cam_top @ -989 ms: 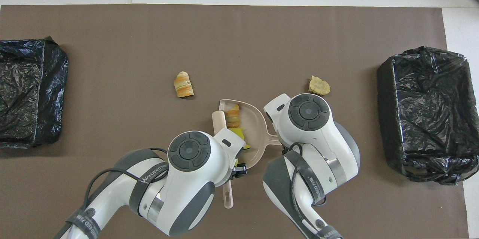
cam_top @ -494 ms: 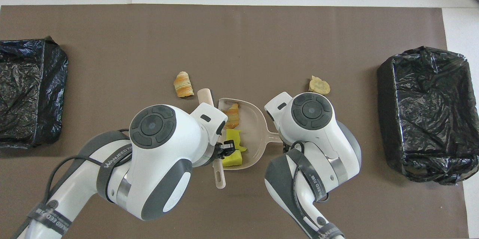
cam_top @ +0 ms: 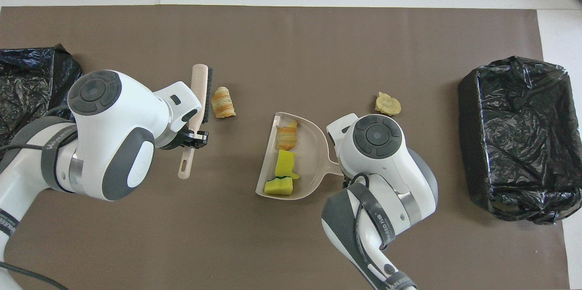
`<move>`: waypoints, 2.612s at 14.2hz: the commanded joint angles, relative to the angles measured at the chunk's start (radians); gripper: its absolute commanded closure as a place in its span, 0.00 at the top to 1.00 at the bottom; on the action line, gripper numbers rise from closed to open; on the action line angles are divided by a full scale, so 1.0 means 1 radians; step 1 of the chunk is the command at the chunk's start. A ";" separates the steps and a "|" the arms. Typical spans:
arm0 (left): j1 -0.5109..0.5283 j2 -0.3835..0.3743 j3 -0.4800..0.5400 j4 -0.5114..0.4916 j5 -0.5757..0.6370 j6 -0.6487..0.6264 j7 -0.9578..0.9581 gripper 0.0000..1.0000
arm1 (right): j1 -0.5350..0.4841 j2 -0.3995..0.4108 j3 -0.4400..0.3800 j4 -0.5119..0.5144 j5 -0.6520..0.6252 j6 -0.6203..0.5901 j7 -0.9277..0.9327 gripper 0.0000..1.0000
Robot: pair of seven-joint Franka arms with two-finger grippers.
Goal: Sweep and dump trash in bin
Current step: 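Sweep the remaining scraps into the dustpan with the left gripper's brush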
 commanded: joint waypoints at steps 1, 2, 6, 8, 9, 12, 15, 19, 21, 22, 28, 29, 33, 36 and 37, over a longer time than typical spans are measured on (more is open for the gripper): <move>0.035 0.091 -0.013 0.077 0.112 -0.001 0.173 0.00 | 0.026 -0.034 0.004 -0.027 0.003 -0.012 0.160 0.00; 0.044 0.111 -0.013 0.079 0.123 0.010 0.198 0.00 | 0.028 -0.038 0.006 -0.031 0.003 -0.012 0.176 0.00; 0.060 0.118 -0.014 0.054 0.120 0.001 0.227 0.00 | 0.028 -0.038 0.004 -0.033 0.001 -0.011 0.176 0.00; 0.054 0.096 -0.022 0.012 0.110 -0.002 0.231 0.00 | 0.028 -0.038 0.006 -0.033 0.003 -0.011 0.176 0.00; 0.031 0.079 -0.025 -0.015 0.110 -0.004 0.231 0.00 | 0.028 -0.038 0.006 -0.033 0.001 -0.009 0.176 0.00; -0.064 0.024 -0.025 -0.094 0.071 -0.033 0.220 0.00 | 0.028 -0.038 0.006 -0.033 0.001 -0.009 0.173 0.00; -0.157 -0.031 -0.025 -0.156 -0.017 -0.065 0.214 0.00 | 0.028 -0.038 0.006 -0.033 0.003 -0.009 0.170 0.00; -0.299 -0.043 -0.025 -0.142 -0.055 -0.087 0.067 0.00 | 0.028 -0.038 0.006 -0.033 0.003 -0.009 0.167 0.00; -0.348 -0.048 -0.025 -0.121 -0.057 -0.088 -0.027 0.00 | 0.028 -0.038 0.006 -0.033 0.001 -0.008 0.165 0.00; -0.348 -0.057 -0.024 -0.113 -0.057 -0.099 -0.044 0.00 | 0.028 -0.038 0.004 -0.033 0.001 -0.008 0.165 0.00; -0.330 -0.119 -0.011 -0.102 -0.055 -0.198 -0.341 0.00 | 0.026 -0.038 0.004 -0.033 0.001 -0.001 0.144 0.00; -0.324 -0.123 -0.011 -0.102 -0.055 -0.206 -0.442 0.00 | 0.026 -0.036 0.004 -0.033 0.001 -0.001 0.135 0.00; -0.325 -0.142 -0.010 -0.102 -0.055 -0.212 -0.535 0.00 | 0.025 -0.034 0.004 -0.030 0.001 0.000 0.130 0.00; -0.324 -0.209 -0.008 -0.119 -0.055 -0.281 -0.541 0.00 | 0.017 -0.033 0.004 -0.019 0.001 -0.006 0.119 0.00; -0.324 -0.233 -0.010 -0.139 -0.055 -0.291 -0.549 0.00 | 0.012 -0.034 0.004 -0.016 0.001 -0.008 0.095 0.00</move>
